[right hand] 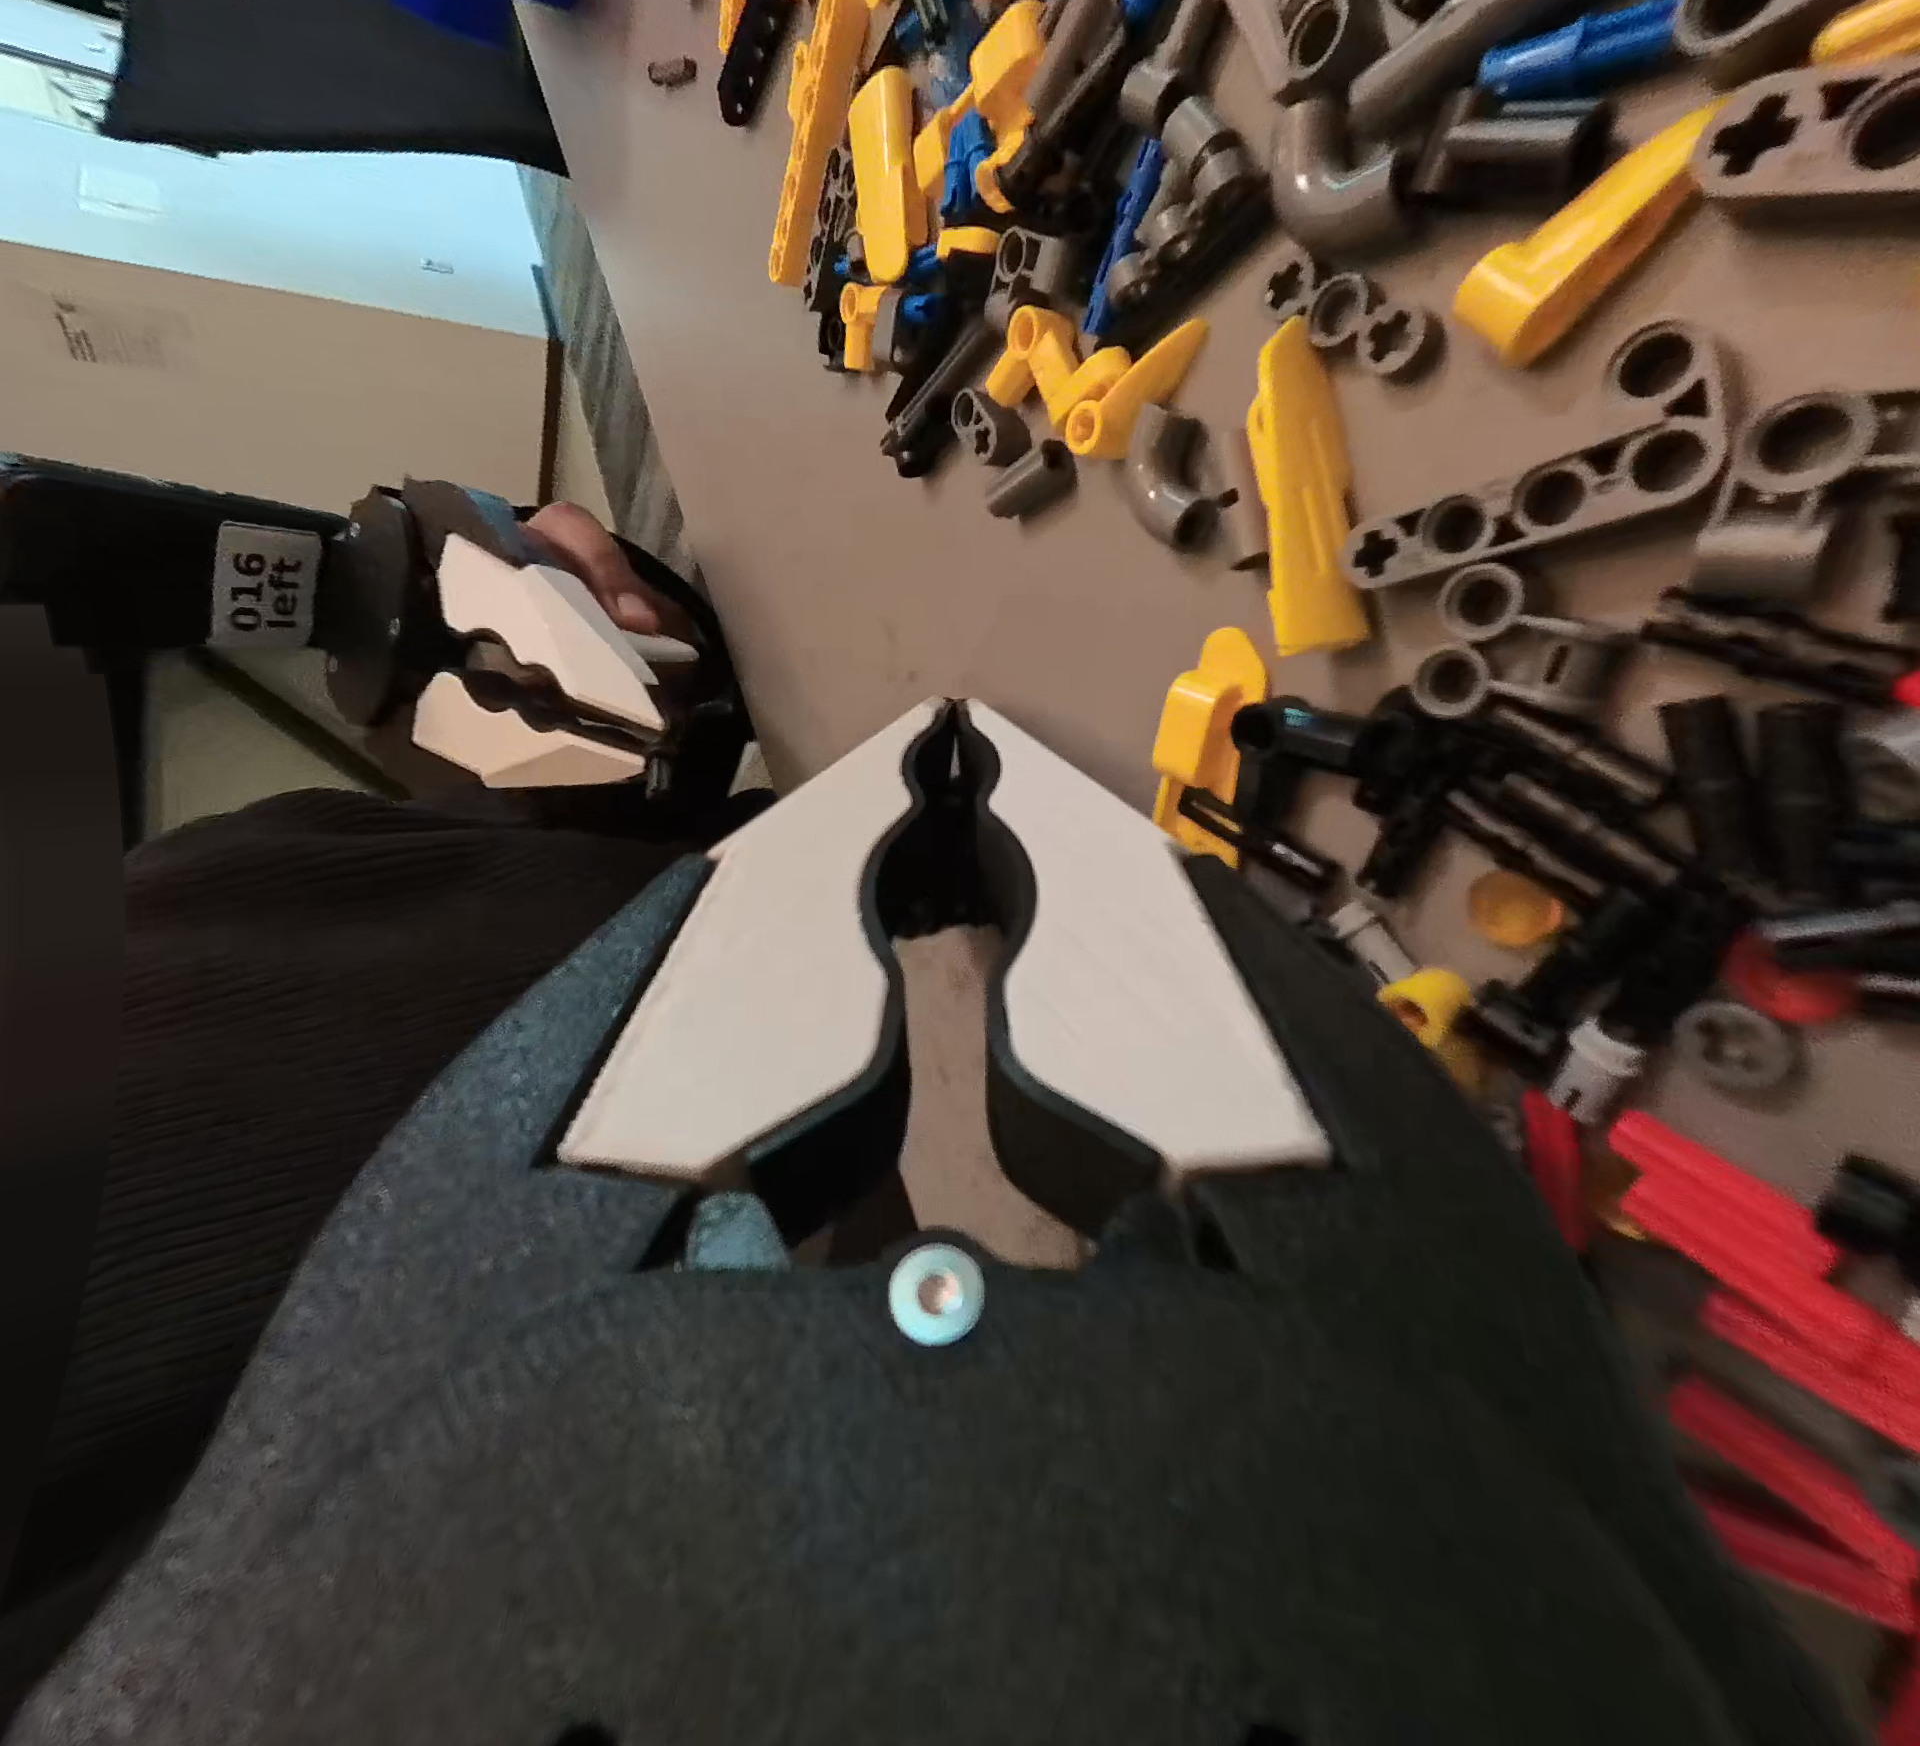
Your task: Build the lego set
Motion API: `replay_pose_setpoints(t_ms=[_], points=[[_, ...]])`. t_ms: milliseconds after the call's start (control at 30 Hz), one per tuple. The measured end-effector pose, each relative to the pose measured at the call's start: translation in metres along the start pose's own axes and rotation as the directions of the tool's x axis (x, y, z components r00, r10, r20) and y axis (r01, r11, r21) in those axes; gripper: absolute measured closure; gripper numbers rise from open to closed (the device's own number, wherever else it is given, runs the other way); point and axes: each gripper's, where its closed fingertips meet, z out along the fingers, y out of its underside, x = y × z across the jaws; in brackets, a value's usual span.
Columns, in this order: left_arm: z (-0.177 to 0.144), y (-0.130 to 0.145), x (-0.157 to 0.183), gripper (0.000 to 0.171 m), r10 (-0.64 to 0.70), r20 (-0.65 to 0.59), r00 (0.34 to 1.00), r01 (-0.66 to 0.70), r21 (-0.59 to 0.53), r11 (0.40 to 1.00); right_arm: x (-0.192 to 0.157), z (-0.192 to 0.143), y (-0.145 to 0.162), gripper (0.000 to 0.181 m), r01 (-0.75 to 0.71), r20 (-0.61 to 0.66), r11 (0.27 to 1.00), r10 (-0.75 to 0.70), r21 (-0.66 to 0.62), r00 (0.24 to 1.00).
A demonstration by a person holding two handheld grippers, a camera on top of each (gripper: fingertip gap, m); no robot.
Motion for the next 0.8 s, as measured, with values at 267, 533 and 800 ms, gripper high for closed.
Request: replay_pose_setpoints(t_ms=[267,533,800], points=[[-0.005,-0.008,-0.002,0.168,-0.043,-0.024,0.999,0.044,0.046,0.998,-0.024,-0.032,-0.015,0.166,0.294,-0.089,0.945,-0.283,0.146,0.955],[0.004,-0.014,-0.005,0.168,-0.12,-0.062,0.991,0.124,0.062,0.99,-0.05,-0.039,-0.002,0.166,0.744,-0.408,0.649,-0.643,0.16,0.648],[0.017,-0.024,-0.001,0.168,-0.174,-0.061,0.983,0.178,0.074,0.981,-0.055,-0.04,0.008,0.166,0.753,-0.38,0.592,-0.651,0.289,0.658]])
